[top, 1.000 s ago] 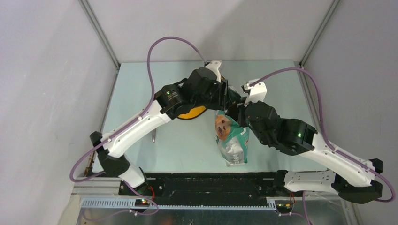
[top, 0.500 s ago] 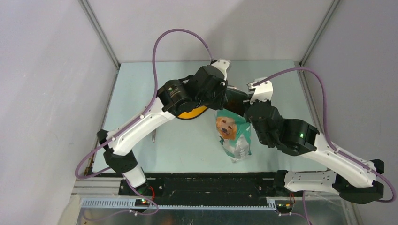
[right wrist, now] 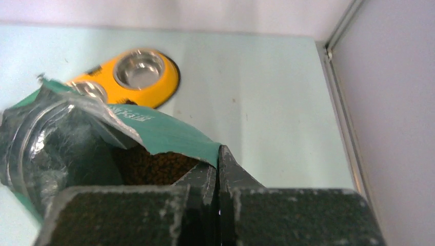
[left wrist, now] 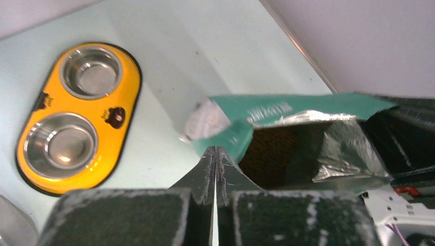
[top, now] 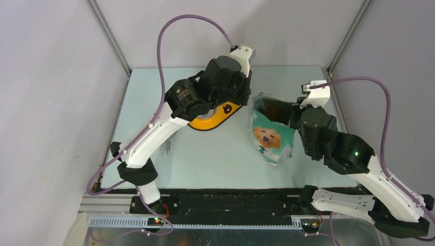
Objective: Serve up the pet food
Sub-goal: Open the pet food bag at the center of the board, then pick up the spatula from the center of the board.
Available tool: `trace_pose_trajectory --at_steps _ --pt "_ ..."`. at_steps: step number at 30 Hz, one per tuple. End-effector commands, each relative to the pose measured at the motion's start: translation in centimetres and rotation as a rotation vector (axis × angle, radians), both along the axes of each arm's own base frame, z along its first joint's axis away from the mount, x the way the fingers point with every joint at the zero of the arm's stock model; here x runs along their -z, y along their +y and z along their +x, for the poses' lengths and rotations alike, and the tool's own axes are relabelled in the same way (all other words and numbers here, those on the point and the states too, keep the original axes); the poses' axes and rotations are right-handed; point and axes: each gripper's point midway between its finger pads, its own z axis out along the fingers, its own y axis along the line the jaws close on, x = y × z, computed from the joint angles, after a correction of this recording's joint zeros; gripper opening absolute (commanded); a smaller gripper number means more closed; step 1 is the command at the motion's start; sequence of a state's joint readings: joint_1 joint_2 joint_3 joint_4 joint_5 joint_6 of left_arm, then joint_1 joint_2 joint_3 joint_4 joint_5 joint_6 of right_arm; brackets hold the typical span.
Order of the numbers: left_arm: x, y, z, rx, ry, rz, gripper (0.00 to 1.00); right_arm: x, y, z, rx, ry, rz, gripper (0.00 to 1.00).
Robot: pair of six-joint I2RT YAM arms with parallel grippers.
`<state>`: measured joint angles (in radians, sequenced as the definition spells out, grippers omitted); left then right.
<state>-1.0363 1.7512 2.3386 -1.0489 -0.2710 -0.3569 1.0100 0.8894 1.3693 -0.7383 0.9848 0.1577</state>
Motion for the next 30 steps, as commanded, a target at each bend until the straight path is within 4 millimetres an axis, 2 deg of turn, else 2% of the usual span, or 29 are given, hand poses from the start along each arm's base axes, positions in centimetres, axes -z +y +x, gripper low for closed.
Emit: trace_pose_trajectory --at_steps 1,5,7,9,10,13,14,15,16,17,19,23,24,25,26,27,28,29,30 --pt "-2.8 0.6 3.1 -0.09 -0.12 -0.063 0.0 -3.8 -2.2 -0.5 0.06 -0.077 0.257 0.0" --pt "0.2 -1.1 3.2 -0.065 -0.048 -0.038 0.0 0.7 -1.6 0.4 0.061 0.065 0.286 0.0" --pt "0.8 -1.4 3.1 -0.056 -0.027 -0.039 0.0 1.8 -1.9 0.5 0.068 0.113 0.313 0.03" --pt "0.6 -1.5 2.8 -0.044 -0.025 -0.056 0.08 1.9 -2.0 0.3 0.057 0.122 0.333 0.11" --pt "-0.1 -1.3 2.4 -0.033 -0.03 -0.075 0.21 1.5 -2.2 0.1 0.05 0.111 0.349 0.18" --pt "-0.5 -1.0 1.9 -0.016 -0.043 -0.102 0.41 0.4 -2.2 -0.4 0.012 0.075 0.369 0.31" --pt "-1.4 -0.6 1.6 -0.013 -0.06 -0.126 0.5 -0.2 -2.2 -0.8 -0.009 0.058 0.38 0.38" --pt "-0.9 -0.4 1.5 -0.013 -0.057 -0.117 0.61 -0.4 -2.0 -0.9 -0.03 0.053 0.388 0.41" --pt "-1.8 0.0 1.2 -0.013 -0.074 -0.143 0.68 -1.0 -2.0 -1.2 -0.045 0.036 0.393 0.48" --pt "-1.3 0.1 1.2 -0.013 -0.07 -0.135 0.8 -1.1 -1.7 -1.3 -0.071 0.035 0.396 0.5" --pt "-1.4 0.6 0.9 -0.014 -0.084 -0.147 0.96 -1.6 -1.3 -1.7 -0.113 0.022 0.398 0.54" --pt "-1.9 2.3 0.8 -0.055 -0.106 -0.154 0.99 -2.1 -1.1 -1.7 -0.135 0.006 0.388 0.82" --pt "-1.3 3.0 1.2 -0.093 -0.11 -0.133 0.99 -2.3 -1.2 -1.7 -0.133 -0.002 0.386 0.86" --pt "-1.6 4.1 1.5 -0.139 -0.126 -0.131 0.99 -2.4 -1.5 -1.7 -0.121 -0.013 0.387 0.94" --pt "-0.6 4.6 1.7 -0.158 -0.122 -0.112 0.99 -2.7 -1.7 -1.7 -0.115 -0.024 0.39 0.97" --pt "-1.1 5.8 2.0 -0.194 -0.132 -0.141 0.99 -3.1 -2.2 -1.8 -0.102 -0.045 0.39 0.99" --pt "0.6 6.4 2.4 -0.215 -0.11 -0.119 0.99 -3.3 -2.6 -1.8 -0.087 -0.059 0.388 0.99" --pt "0.4 7.9 3.0 -0.256 -0.097 -0.157 0.99 -3.8 -3.1 -2.1 -0.077 -0.078 0.395 0.99" --pt "2.4 8.7 3.3 -0.281 -0.064 -0.137 0.99 -4.0 -3.8 -2.4 -0.054 -0.095 0.403 0.99"
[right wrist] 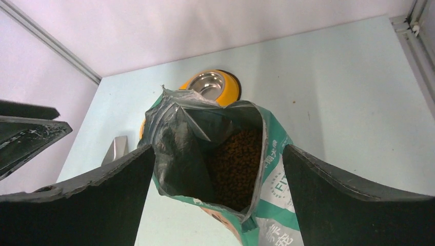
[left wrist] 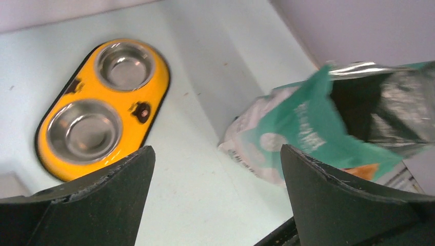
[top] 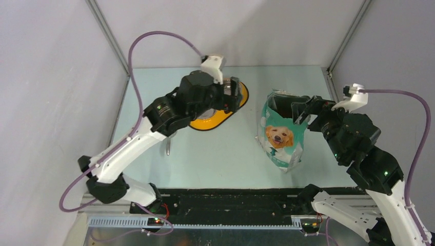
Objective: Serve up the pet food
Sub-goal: Pick up the spatula from the center of the board.
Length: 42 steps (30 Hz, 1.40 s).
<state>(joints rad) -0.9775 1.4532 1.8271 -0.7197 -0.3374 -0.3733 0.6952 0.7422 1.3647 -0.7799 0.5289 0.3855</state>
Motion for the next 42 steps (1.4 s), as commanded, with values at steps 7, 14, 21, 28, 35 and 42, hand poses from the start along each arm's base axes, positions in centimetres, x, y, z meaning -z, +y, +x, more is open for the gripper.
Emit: trace_pose_trajectory --at_steps 7,14,21,28,35,42 --pt "9.8 16.0 3.2 -0.495 0.12 -0.088 0.99 -4.1 -2.1 -1.7 0.017 -0.169 0.086 0.99" --pt "18.2 26.7 1.9 -0.838 0.25 -0.088 0.99 -5.1 -1.6 -2.6 -0.038 -0.21 0.121 0.99" --pt "26.7 29.9 2.4 -0.942 0.439 -0.107 0.99 -2.9 -2.9 -1.9 0.065 -0.137 0.111 0.99" --pt "30.0 30.9 3.9 -0.996 0.53 -0.068 0.98 -2.0 -5.9 -2.6 0.197 -0.137 0.152 0.99" --pt "33.1 32.5 5.5 -1.055 0.571 -0.032 0.85 -0.8 -7.7 -3.3 0.265 -0.131 0.141 0.99" --pt "35.5 31.7 7.6 -1.014 0.651 -0.003 0.64 -0.1 -8.3 -3.8 0.271 -0.141 0.135 0.99"
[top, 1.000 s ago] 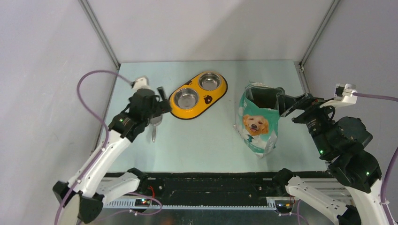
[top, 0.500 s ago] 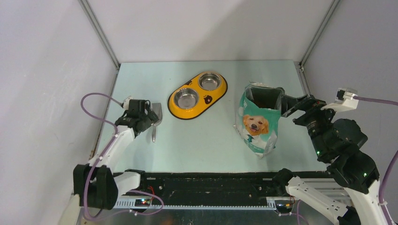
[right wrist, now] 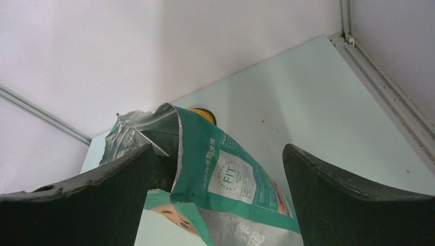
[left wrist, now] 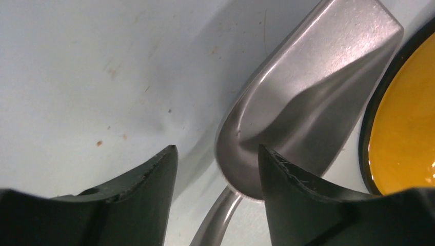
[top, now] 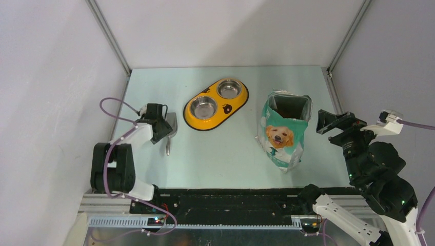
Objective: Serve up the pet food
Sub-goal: Pick up the spatula from the center of the board.
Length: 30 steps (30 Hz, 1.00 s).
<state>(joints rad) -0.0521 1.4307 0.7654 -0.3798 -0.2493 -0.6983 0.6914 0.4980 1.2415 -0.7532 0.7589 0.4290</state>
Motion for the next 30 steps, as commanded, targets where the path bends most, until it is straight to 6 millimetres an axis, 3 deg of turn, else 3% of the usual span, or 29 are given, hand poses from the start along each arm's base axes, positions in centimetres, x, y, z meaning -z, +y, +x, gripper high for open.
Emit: trace_pose_trajectory --at_steps 1,5,8,10,13,17,21,25,30 --pt "-0.1 -0.5 3.2 0.01 -0.035 -0.028 0.6 0.0 -0.9 -0.4 0.032 -0.021 0.009 0.99" --pt "0.8 -1.2 3.8 0.017 -0.016 -0.061 0.37 -0.2 -0.9 -0.7 0.017 -0.035 0.01 0.99" --pt "0.6 -0.8 3.6 0.005 -0.015 -0.043 0.07 -0.4 -0.9 -1.0 -0.004 -0.048 -0.002 0.99" --pt "0.0 -0.4 3.4 -0.003 -0.018 -0.025 0.01 -0.7 -0.6 -1.1 -0.029 -0.058 -0.031 0.99" --pt "-1.3 0.1 2.8 -0.007 -0.029 0.001 0.0 -2.0 -0.4 -1.6 -0.065 -0.094 -0.031 0.99" --pt "-4.9 0.6 2.1 -0.018 -0.118 0.027 0.0 -4.3 0.7 -2.3 -0.159 -0.158 -0.062 0.99" --pt "-9.4 -0.1 1.5 0.0 -0.254 0.001 0.0 -5.2 4.3 -2.4 -0.347 -0.163 -0.15 0.99" --pt "-14.3 -3.0 1.0 0.116 -0.395 -0.015 0.0 -5.9 8.9 -2.5 -0.558 -0.155 -0.181 1.0" --pt "-19.3 -9.0 -0.9 0.371 -0.525 -0.028 0.0 -6.5 15.6 -3.5 -0.889 -0.131 -0.157 0.99"
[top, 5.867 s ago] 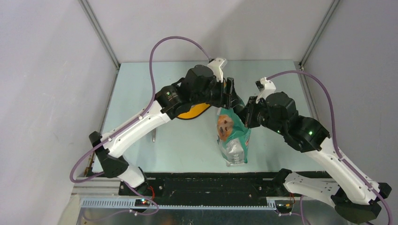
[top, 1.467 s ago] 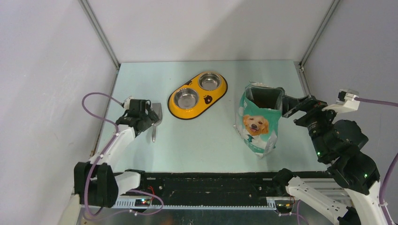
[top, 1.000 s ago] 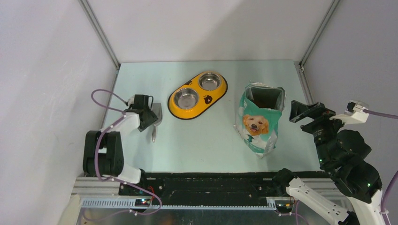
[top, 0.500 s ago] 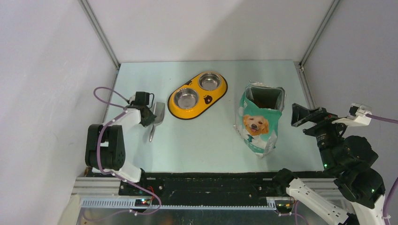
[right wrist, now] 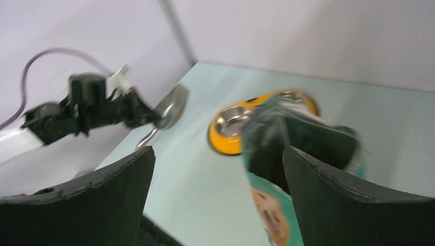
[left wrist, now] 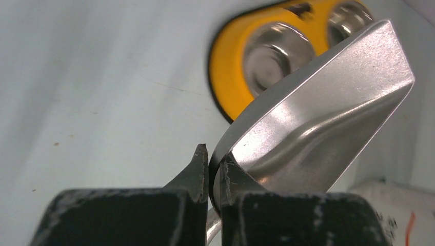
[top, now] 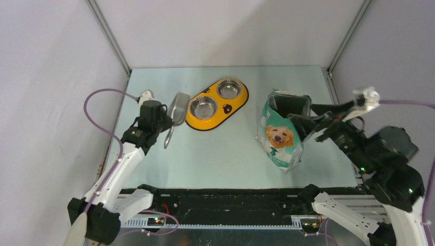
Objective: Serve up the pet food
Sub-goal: Pick up the spatula from the center of the board, then adjust the spatula.
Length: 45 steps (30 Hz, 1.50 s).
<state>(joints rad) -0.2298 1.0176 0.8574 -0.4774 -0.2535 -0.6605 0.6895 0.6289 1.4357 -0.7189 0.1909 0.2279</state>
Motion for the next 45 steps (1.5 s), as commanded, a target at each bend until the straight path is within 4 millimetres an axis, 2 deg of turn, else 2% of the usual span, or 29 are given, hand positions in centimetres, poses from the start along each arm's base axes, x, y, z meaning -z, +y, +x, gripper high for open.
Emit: trace_pose_trajectory --at_steps 1,4,5,6,7,8,9,10,11,14,17,23,26,31,33,37,38,39,40,41,42,43,44,45 --pt "-5.9 -4.1 -1.2 0.19 -0.162 0.01 0.0 -0.5 7.6 -2.0 -0.401 0.041 -0.018 0.99" --pt "-7.6 -7.2 -3.0 0.329 -0.226 -0.002 0.0 0.7 10.5 -1.5 -0.487 0.119 -0.012 0.99" --pt "-8.2 -9.0 -4.2 0.423 -0.24 -0.021 0.0 0.9 10.9 -1.2 -0.485 0.135 -0.009 0.99" --pt "-8.3 -9.9 -5.0 0.497 -0.24 -0.002 0.0 1.6 12.0 -1.3 -0.512 0.159 -0.025 0.99" --pt "-8.6 -12.0 -6.6 0.612 -0.241 -0.023 0.0 2.0 12.4 -0.8 -0.493 0.17 -0.035 0.99" --pt "-8.4 -12.7 -7.5 0.678 -0.239 -0.004 0.0 2.7 13.7 -1.2 -0.524 0.191 -0.06 0.99" --pt "-8.5 -14.2 -9.0 0.762 -0.24 -0.008 0.0 3.3 14.0 -0.9 -0.507 0.201 -0.078 0.99" --pt "-8.4 -14.7 -9.7 0.802 -0.244 0.007 0.0 4.1 15.2 -1.2 -0.535 0.223 -0.104 0.99" --pt "-8.4 -15.8 -10.9 0.865 -0.248 0.01 0.0 4.7 15.6 -1.2 -0.534 0.24 -0.118 0.98" --pt "-8.6 -17.5 -13.1 0.982 -0.263 0.013 0.0 7.7 17.7 -1.0 -0.561 0.334 -0.178 0.95" --pt "-9.0 -19.2 -14.9 1.081 -0.285 -0.015 0.0 10.4 17.9 -0.7 -0.534 0.43 -0.227 0.92" --pt "-9.3 -20.2 -15.7 1.127 -0.294 -0.043 0.0 13.5 17.9 -1.0 -0.528 0.505 -0.221 0.88" --pt "-9.8 -20.5 -16.0 1.147 -0.335 -0.054 0.0 14.5 18.4 -1.2 -0.549 0.541 -0.202 0.78" --pt "-10.0 -20.0 -15.4 1.096 -0.346 -0.042 0.0 16.3 19.3 -1.8 -0.586 0.611 -0.175 0.72" --pt "-10.1 -20.1 -15.5 1.105 -0.355 -0.045 0.0 16.7 19.7 -1.7 -0.581 0.625 -0.151 0.66" --pt "-10.4 -20.5 -16.0 1.147 -0.369 -0.049 0.0 16.9 20.0 -1.3 -0.556 0.643 -0.132 0.45" --pt "-10.4 -20.6 -16.2 1.157 -0.371 -0.049 0.0 16.9 20.2 -1.4 -0.563 0.639 -0.125 0.37" --pt "-10.5 -20.6 -16.3 1.163 -0.374 -0.051 0.0 16.6 20.5 -1.5 -0.577 0.633 -0.11 0.33" --pt "-10.6 -20.7 -16.3 1.167 -0.377 -0.053 0.0 16.7 20.5 -1.6 -0.584 0.636 -0.104 0.21" --pt "-10.7 -20.7 -16.4 1.167 -0.382 -0.057 0.02 16.4 20.7 -1.9 -0.597 0.636 -0.094 0.09" --pt "-11.0 -20.7 -16.4 1.164 -0.386 -0.066 0.12 16.3 20.7 -1.9 -0.598 0.639 -0.085 0.01" --pt "-11.3 -20.7 -16.5 1.159 -0.39 -0.078 0.23 16.0 20.6 -1.9 -0.596 0.632 -0.074 0.0" --pt "-11.5 -20.6 -16.6 1.158 -0.398 -0.088 0.51 15.8 20.5 -1.8 -0.583 0.63 -0.067 0.0" --pt "-11.9 -20.6 -16.7 1.152 -0.405 -0.105 0.66 15.4 20.2 -1.8 -0.578 0.618 -0.055 0.0"
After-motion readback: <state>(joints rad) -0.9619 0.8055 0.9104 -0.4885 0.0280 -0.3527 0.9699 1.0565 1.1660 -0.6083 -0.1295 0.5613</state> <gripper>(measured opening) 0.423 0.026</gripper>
